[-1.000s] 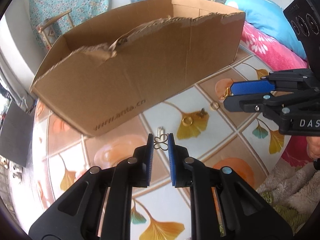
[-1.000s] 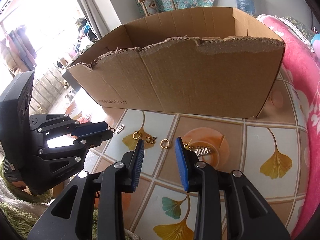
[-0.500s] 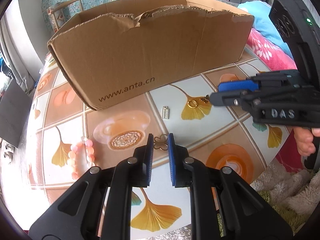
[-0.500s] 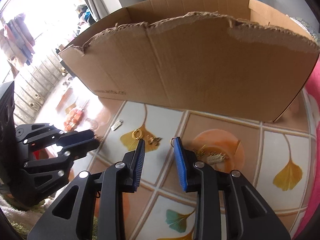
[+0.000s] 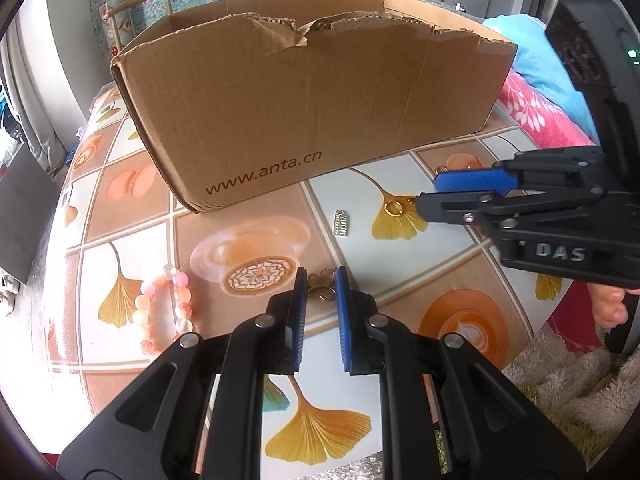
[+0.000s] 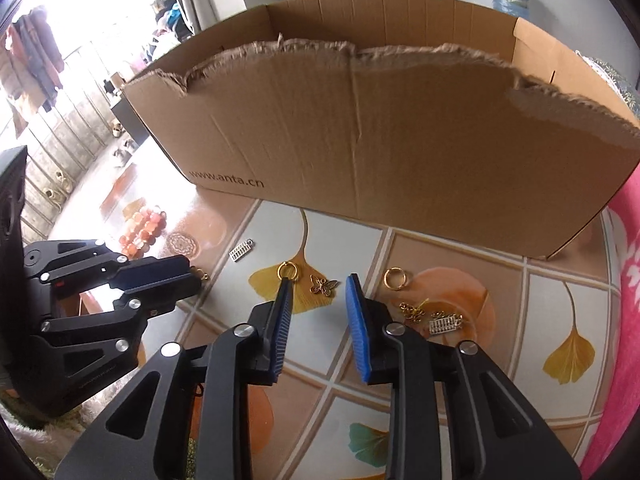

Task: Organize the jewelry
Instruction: 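Lift the gold charm earring with the left tool toward the box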

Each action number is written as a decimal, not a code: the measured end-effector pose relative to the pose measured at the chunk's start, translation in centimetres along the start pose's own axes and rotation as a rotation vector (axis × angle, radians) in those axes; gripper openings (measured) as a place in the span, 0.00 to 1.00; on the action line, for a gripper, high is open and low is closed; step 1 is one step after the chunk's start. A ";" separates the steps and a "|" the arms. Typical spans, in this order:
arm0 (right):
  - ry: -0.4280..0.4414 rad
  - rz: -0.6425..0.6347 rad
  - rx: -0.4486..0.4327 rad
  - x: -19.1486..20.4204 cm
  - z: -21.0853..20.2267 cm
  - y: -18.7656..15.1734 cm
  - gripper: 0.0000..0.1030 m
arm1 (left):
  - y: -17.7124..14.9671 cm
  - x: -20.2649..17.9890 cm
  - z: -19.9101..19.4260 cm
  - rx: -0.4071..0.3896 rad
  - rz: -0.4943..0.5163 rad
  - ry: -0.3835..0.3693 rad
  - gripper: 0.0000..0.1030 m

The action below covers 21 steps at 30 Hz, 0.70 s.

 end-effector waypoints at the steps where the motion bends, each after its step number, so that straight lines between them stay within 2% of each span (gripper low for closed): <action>1: 0.001 0.011 0.005 0.0 0.2 0.0 0.22 | 0.0 0.0 0.0 0.000 0.000 -0.002 0.13; 13: -0.071 -0.018 -0.016 0.8 1.1 0.8 0.12 | 0.0 0.0 -0.1 -0.003 0.003 -0.006 0.13; 21: -0.048 -0.004 -0.022 0.6 1.0 0.7 0.08 | 0.0 0.0 -0.1 -0.004 0.006 -0.005 0.13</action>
Point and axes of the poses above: each gripper's, at about its wrist camera, not at the fingertips, and z roughly the way its jaws point, x to its left, y to its top, the point moved 8 cm from there along z, roughly the way its jaws point, and after that the axes turned 1 degree about z, right-handed, at the moved point
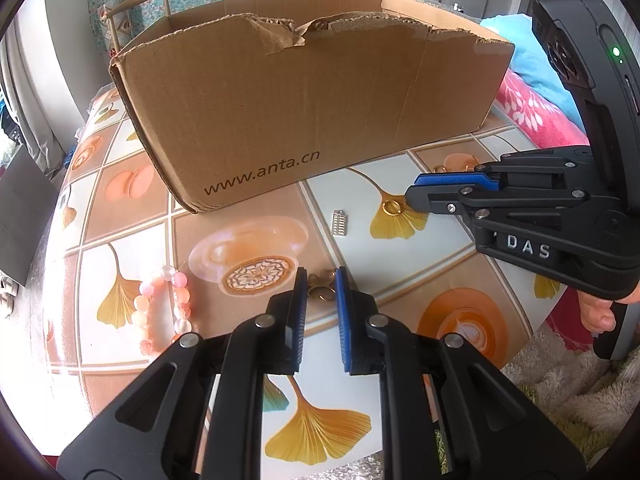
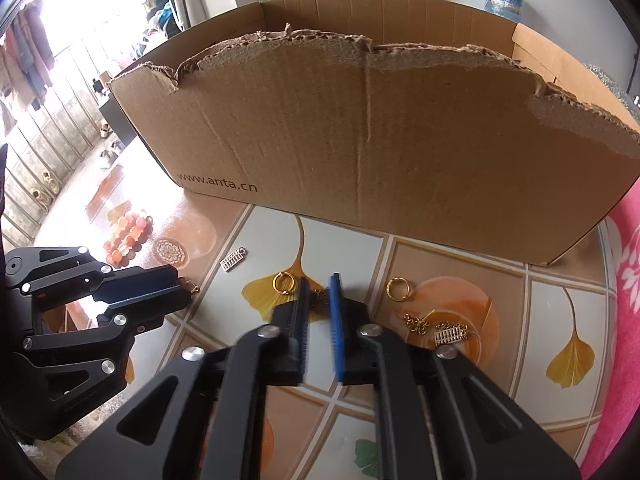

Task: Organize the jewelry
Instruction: 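Lift the gold charm earring with the left tool toward the box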

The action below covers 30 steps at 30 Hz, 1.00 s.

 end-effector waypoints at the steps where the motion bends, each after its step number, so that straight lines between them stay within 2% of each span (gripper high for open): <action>1: 0.003 0.003 0.000 -0.3 -0.1 -0.2 0.08 | 0.0 0.0 0.0 0.000 -0.001 0.000 0.13; 10: 0.022 0.001 0.020 -0.5 -0.2 -0.3 0.10 | -0.1 0.0 0.0 0.001 0.003 0.003 0.13; 19: -0.033 -0.054 0.028 0.5 0.0 0.2 0.10 | -0.1 -0.1 0.0 0.001 0.008 0.000 0.13; 23: -0.050 -0.071 0.015 0.9 -0.4 0.5 0.22 | -0.1 0.0 0.0 0.000 0.008 -0.001 0.13; 30: -0.055 -0.088 0.033 1.0 0.4 0.5 0.22 | 0.0 -0.1 0.0 -0.001 0.009 -0.001 0.13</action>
Point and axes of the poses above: each gripper's, at about its wrist camera, not at the fingertips, and z roughly the way its jaws point, x to its left, y to its top, the point moved 8 cm from there along z, roughly the way its jaws point, and after that the axes turned 1 degree about z, right-handed, at the moved point
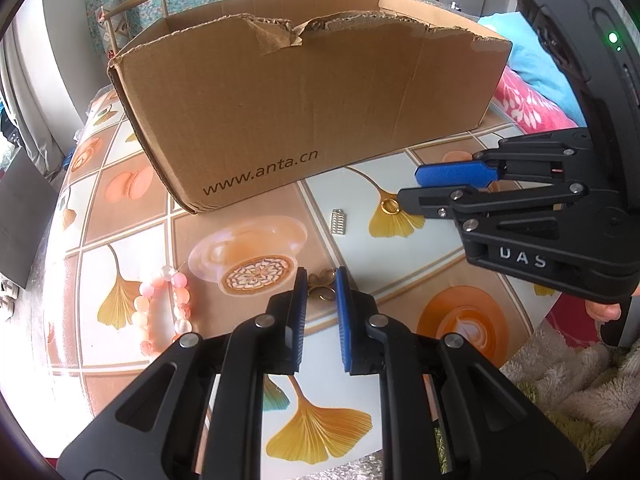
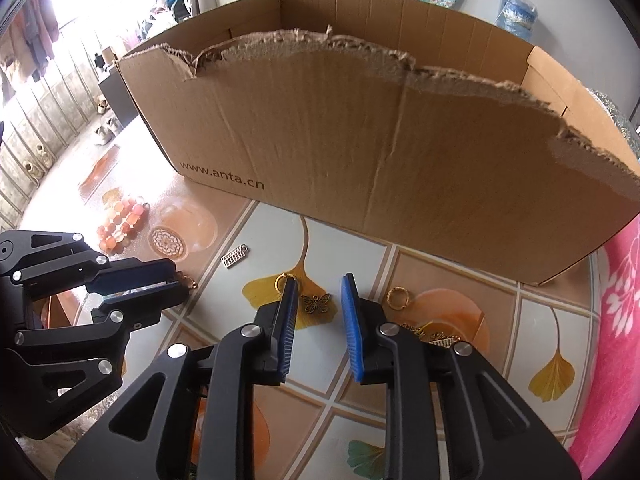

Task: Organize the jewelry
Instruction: 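Lift the gold charm earring with the left tool toward the box, then lower the earring into the box and open the left tool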

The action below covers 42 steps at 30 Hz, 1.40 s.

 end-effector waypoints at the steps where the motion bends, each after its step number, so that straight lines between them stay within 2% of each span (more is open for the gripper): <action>1: 0.007 0.000 0.006 0.1 0.2 -0.1 0.22 | 0.0 0.0 0.0 0.000 0.000 0.000 0.13; 5: 0.011 -0.001 0.005 0.1 0.3 -0.1 0.21 | 0.0 0.0 0.0 -0.001 0.001 0.000 0.13; 14: 0.027 0.010 0.006 -0.8 0.4 -0.2 0.13 | 0.0 0.0 0.0 -0.003 0.001 -0.001 0.13; 30: 0.057 0.031 -0.015 -2.0 -0.3 -0.5 0.12 | 0.1 0.0 -0.4 -0.016 0.003 0.000 0.13; 37: 0.063 0.016 -0.066 -1.8 -2.8 0.0 0.12 | 0.7 -0.4 -2.5 -0.068 0.028 -0.005 0.13; 42: 0.072 -0.015 -0.132 -1.4 -5.9 0.8 0.12 | 2.0 -0.5 -5.6 -0.140 0.056 -0.001 0.13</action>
Point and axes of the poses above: each gripper's, at about its wrist camera, not at the fingertips, and z roughly the way its jaws point, x to its left, y to its top, the point moved 8 cm from there along z, roughly the way its jaws point, and after that the axes turned 1 degree about z, right-handed, at the moved point
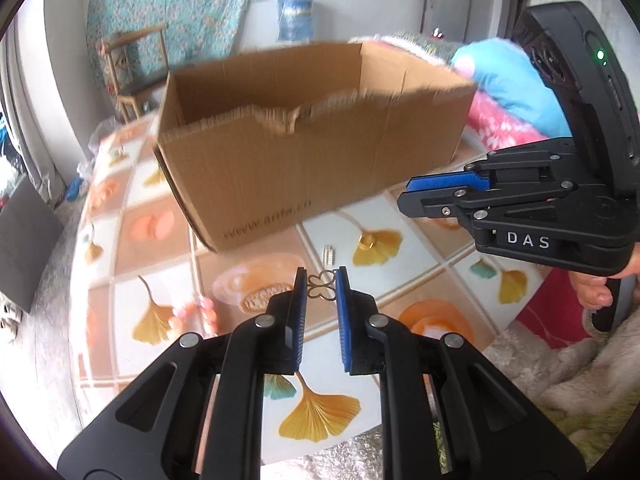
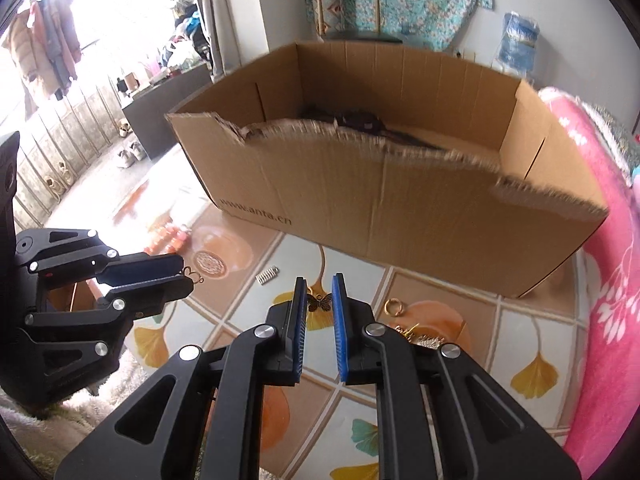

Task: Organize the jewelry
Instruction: 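Lower the earring into the box and open the left tool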

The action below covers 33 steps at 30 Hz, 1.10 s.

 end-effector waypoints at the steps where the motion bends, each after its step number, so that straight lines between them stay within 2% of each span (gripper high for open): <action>1: 0.006 -0.001 -0.011 0.1 -0.5 0.2 0.12 | 0.3 0.0 -0.4 -0.008 0.003 0.004 0.13; 4: 0.055 0.011 -0.067 0.1 -3.1 2.1 0.12 | 2.2 0.2 -2.3 -0.053 -0.016 -0.029 0.13; 6: 0.072 -0.012 -0.115 0.0 -4.8 3.9 0.12 | 4.9 0.7 -4.3 -0.133 -0.028 -0.078 0.13; 8: 0.079 -0.048 -0.169 -0.2 -6.2 6.2 0.12 | 8.1 1.5 -5.9 -0.208 -0.006 -0.091 0.13; 11: 0.093 -0.100 -0.202 -1.3 -6.7 10.6 0.12 | 12.2 2.8 -5.1 -0.204 -0.015 -0.142 0.13; 13: 0.105 -0.106 -0.164 -2.2 -5.2 12.7 0.12 | 15.0 3.9 -2.1 -0.122 -0.023 -0.181 0.13; 15: 0.127 -0.095 -0.049 -3.5 -2.3 14.3 0.12 | 16.6 4.7 1.6 0.004 -0.026 -0.194 0.13; 16: 0.148 -0.079 0.009 -4.2 -0.7 15.0 0.12 | 17.4 5.0 3.7 0.067 -0.041 -0.227 0.13; 17: 0.168 -0.070 0.107 -5.0 1.6 15.4 0.13 | 17.8 5.2 5.3 0.119 -0.065 -0.262 0.13; 19: 0.167 -0.060 0.208 -6.1 4.4 15.6 0.12 | 18.4 5.6 9.5 0.261 -0.139 -0.328 0.13; 21: 0.133 -0.072 0.322 -7.4 7.5 15.4 0.12 | 18.6 6.2 13.3 0.368 -0.168 -0.315 0.13; 24: 0.117 -0.059 0.432 -8.5 10.5 14.6 0.13 | 18.2 6.3 16.6 0.429 -0.165 -0.270 0.13; 27: 0.099 -0.039 0.500 -9.5 12.3 13.4 0.13 | 17.9 5.9 19.2 0.480 -0.205 -0.281 0.13; 33: 0.046 -0.051 0.515 -10.7 13.0 13.1 0.13 | 16.9 5.2 21.1 0.530 -0.234 -0.291 0.14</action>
Point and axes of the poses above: each gripper's, at about its wrist camera, not at the fingertips, and z roughly the way its jaws point, x to its left, y to its top, the point moved 8 cm from there along z, roughly the way its jaws point, and after that the axes turned 1 degree about z, right-handed, at the moved point
